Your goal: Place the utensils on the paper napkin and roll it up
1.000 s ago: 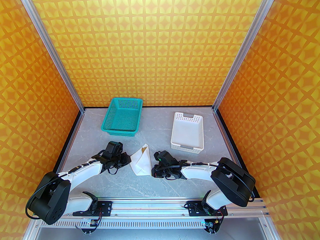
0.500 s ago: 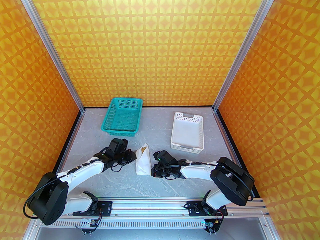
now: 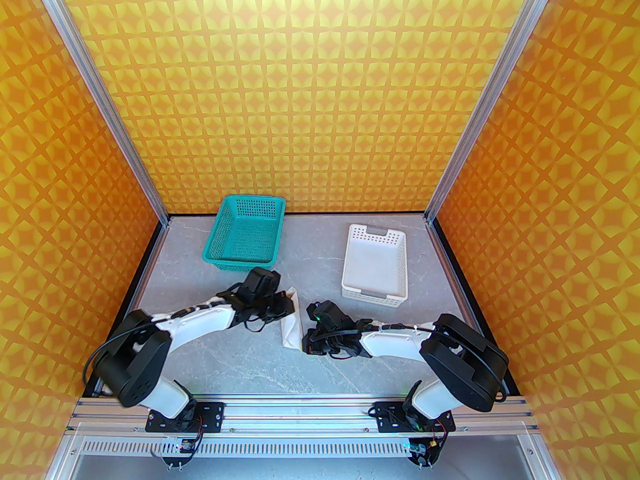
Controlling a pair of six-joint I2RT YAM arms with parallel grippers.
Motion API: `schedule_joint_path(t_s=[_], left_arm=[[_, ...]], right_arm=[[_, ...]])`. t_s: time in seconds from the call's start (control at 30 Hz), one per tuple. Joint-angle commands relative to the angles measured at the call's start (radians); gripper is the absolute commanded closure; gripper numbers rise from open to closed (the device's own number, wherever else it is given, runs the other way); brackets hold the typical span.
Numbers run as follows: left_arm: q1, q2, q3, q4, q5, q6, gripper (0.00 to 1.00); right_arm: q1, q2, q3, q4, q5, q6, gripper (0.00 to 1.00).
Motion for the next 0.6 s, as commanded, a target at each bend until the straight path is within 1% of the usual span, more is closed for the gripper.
schedule_joint_path(t_s=[0.0, 0.03, 0.13, 0.3, 0.57], left_arm=[[-0.005, 0.05, 0.045, 0.032, 0.015, -0.002, 0.95], [-0.033, 0.063, 0.053, 0.035, 0.015, -0.002, 0.95], [-0.045, 0.102, 0.075, 0.041, 0.013, -0.001, 0.95], [-0.049, 0.147, 0.092, 0.059, 0.008, -0.003, 0.96], [-0.049, 0.206, 0.109, 0.079, -0.036, -0.008, 0.99]], right_arm=[[0.009, 0.046, -0.011, -0.084, 0.047, -0.018, 1.0], [0.009, 0.046, -0.013, -0.083, 0.047, -0.016, 1.0], [0.01, 0.047, -0.015, -0.081, 0.047, -0.016, 1.0], [0.011, 0.05, -0.016, -0.076, 0.045, -0.015, 1.0], [0.014, 0.058, -0.015, -0.069, 0.044, -0.012, 1.0]])
